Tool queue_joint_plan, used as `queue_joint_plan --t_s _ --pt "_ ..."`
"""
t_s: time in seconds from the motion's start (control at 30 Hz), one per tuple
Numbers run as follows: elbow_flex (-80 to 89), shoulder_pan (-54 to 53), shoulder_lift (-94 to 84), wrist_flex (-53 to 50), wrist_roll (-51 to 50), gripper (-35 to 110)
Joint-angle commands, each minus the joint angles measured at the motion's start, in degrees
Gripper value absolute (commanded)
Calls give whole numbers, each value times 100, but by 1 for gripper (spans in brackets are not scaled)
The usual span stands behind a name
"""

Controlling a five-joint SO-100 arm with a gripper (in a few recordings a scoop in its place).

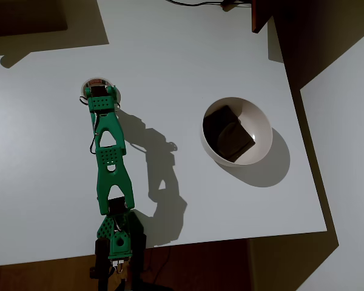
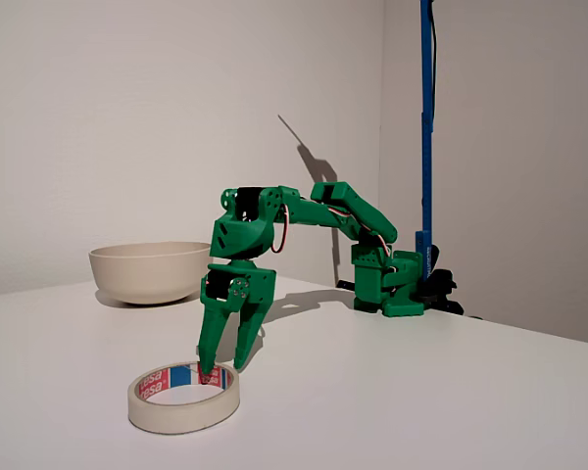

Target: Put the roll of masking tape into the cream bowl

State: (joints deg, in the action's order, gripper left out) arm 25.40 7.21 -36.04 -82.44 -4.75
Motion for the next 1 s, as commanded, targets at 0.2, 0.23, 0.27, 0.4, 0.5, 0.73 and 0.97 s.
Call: queue_joint_plan --t_s 0.2,0.23,0.27,0.4,0.5,0.73,0.97 --pt "-378 220 -44 141 -158 15" --pt "-378 237 -35 149 -141 13" --pt "-378 255 -26 149 -132 11" --pt "-378 316 18 167 -97 3" --pt "-378 334 35 185 -123 -3" --pt "-378 352 62 237 -132 -8" --pt "-387 413 -105 316 -114 -8"
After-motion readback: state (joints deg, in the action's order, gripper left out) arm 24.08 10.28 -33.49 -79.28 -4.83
